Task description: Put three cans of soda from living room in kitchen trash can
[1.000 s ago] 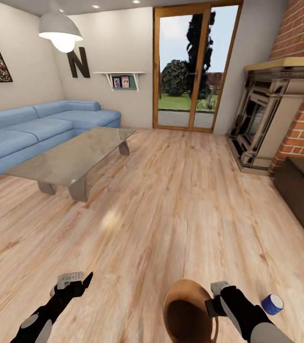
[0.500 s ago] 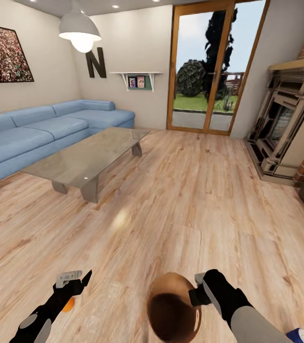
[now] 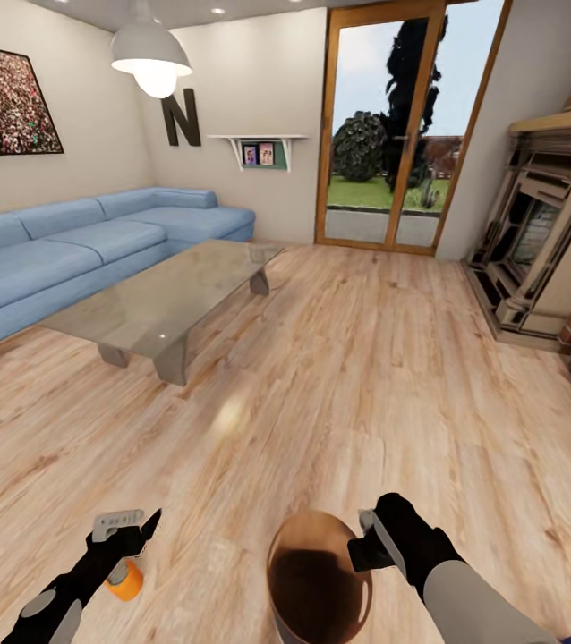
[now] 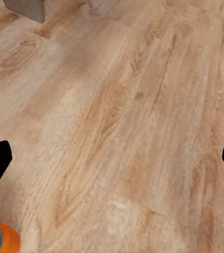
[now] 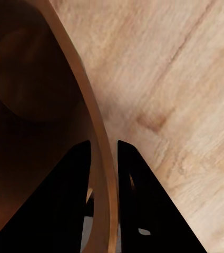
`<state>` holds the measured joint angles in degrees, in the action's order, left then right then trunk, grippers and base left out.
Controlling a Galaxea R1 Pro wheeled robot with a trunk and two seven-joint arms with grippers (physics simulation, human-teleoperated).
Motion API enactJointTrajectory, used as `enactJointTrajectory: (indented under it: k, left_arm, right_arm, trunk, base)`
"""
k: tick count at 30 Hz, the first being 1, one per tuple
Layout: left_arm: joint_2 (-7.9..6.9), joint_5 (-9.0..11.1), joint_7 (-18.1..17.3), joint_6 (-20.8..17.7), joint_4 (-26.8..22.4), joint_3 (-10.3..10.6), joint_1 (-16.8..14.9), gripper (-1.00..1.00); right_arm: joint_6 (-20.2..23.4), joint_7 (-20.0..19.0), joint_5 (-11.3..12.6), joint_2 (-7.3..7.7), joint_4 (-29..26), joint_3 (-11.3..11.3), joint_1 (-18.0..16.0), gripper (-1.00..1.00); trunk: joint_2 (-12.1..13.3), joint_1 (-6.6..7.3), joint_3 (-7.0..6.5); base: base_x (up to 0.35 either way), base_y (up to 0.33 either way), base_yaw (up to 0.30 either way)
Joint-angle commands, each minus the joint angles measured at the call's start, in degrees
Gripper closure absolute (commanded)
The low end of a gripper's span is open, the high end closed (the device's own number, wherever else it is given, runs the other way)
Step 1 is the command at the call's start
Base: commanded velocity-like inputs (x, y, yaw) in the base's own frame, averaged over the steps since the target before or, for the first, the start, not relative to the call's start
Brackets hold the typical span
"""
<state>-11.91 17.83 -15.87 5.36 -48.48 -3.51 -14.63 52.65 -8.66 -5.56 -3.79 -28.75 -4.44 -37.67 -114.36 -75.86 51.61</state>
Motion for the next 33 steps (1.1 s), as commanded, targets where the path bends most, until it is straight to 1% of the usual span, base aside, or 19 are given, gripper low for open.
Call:
enactJointTrajectory:
  k: [1, 9, 11, 12, 13, 15, 16, 17, 18, 19, 20, 24, 25, 28, 33]
  left_arm:
    - [-0.15, 0.04, 0.02, -0.06, 0.02, 0.00, 0.00, -1.00]
    - [-0.32, -0.12, 0.31, 0.18, 0.05, 0.05, -0.04, -1.00]
    - [-0.35, -0.34, 0.70, 0.21, 0.12, 0.11, -0.04, -1.00]
    - [-0.38, -0.45, 1.44, 0.26, 0.16, 0.13, -0.04, -1.00]
    - [-0.45, -0.80, 2.88, 0.31, 0.21, 0.15, -0.01, -1.00]
    - [-0.56, -1.65, 4.14, 0.36, 0.25, 0.16, 0.04, -1.00]
    - [-0.63, -3.94, 6.98, 0.48, 0.56, 0.17, 0.08, -1.00]
    - [-0.64, -4.78, 8.03, 0.56, 0.93, 0.17, 0.09, -1.00]
    - [-0.64, -6.35, 9.94, 0.97, 1.94, 0.20, 0.10, -1.00]
    - [-0.63, -7.43, 11.25, 1.58, 2.91, 0.22, 0.11, -1.00]
    - [-0.61, -8.14, 12.14, 2.41, 4.16, 0.22, 0.12, -1.00]
    - [-0.61, -8.93, 13.23, 3.56, 7.39, 0.19, 0.13, -1.00]
    - [-0.61, -9.11, 13.49, 3.89, 8.64, 0.18, 0.13, -1.00]
    - [-0.54, -9.27, 13.67, 4.32, 9.53, 0.22, 0.13, -1.00]
    - [-0.28, -9.30, 13.74, 4.52, 9.83, 0.25, 0.13, -1.00]
  right_arm:
    - [0.12, -0.25, 1.61, -0.01, 0.00, 0.07, -0.02, 1.00]
    - [0.09, -0.30, 1.44, 0.01, 0.09, -0.02, -0.03, 1.00]
    - [0.08, -0.30, 1.43, -0.01, 0.09, -0.03, -0.04, 1.00]
    - [0.08, -0.30, 1.40, -0.03, 0.08, -0.03, -0.04, 1.00]
    - [0.08, -0.30, 1.37, -0.07, 0.03, -0.11, -0.04, 1.00]
    - [0.11, -0.30, 1.36, -0.12, -0.01, -0.15, -0.04, 1.00]
    - [0.23, -0.30, 1.35, -0.27, -0.09, -0.18, -0.04, 1.00]
    - [0.27, -0.28, 1.35, -0.34, -0.13, -0.19, -0.04, 1.00]
    - [0.33, -0.29, 1.34, -0.42, -0.17, -0.20, -0.10, 1.00]
    - [0.38, -0.29, 1.34, -0.49, -0.20, -0.20, -0.28, 1.00]
    - [0.50, -0.30, 1.37, -0.53, -0.20, -0.21, -0.70, 1.00]
    - [0.73, -0.26, 1.41, -0.62, -0.19, -0.21, -1.46, 1.00]
    - [1.14, -0.24, 1.42, -0.62, -0.18, -0.21, -2.08, 1.00]
    - [3.30, -0.22, 1.37, -0.61, -0.22, -0.22, -3.07, 1.00]
    - [4.67, -0.22, 1.38, -0.61, -0.22, -0.16, -5.06, 1.00]
  trunk:
    - [0.00, 0.00, 0.00]
    - [0.00, 0.00, 0.00]
    - [0.00, 0.00, 0.00]
    - [0.00, 0.00, 0.00]
    - [0.00, 0.00, 0.00]
    - [0.00, 0.00, 0.00]
    - [0.00, 0.00, 0.00]
    - [0.00, 0.00, 0.00]
    - [0.00, 0.00, 0.00]
    - [0.00, 0.00, 0.00]
    - [0.00, 0.00, 0.00]
    - [0.00, 0.00, 0.00]
    - [0.00, 0.00, 0.00]
    - [0.00, 0.00, 0.00]
    - [0.00, 0.00, 0.00]
  base:
    - [0.199, 0.215, 0.000]
    - [0.186, 0.231, 0.000]
    - [0.182, 0.205, 0.000]
    - [0.171, 0.178, 0.000]
    - [0.159, 0.150, 0.000]
    - [0.145, 0.122, 0.000]
    - [0.083, 0.057, 0.000]
    - [0.066, 0.046, 0.000]
    - [0.043, 0.029, 0.000]
    - [0.027, 0.019, 0.000]
    - [0.017, 0.012, 0.000]
    - [0.009, 0.007, 0.000]
    - [0.003, 0.002, 0.000]
    - [0.001, 0.001, 0.000]
    - [0.000, 0.000, 0.000]
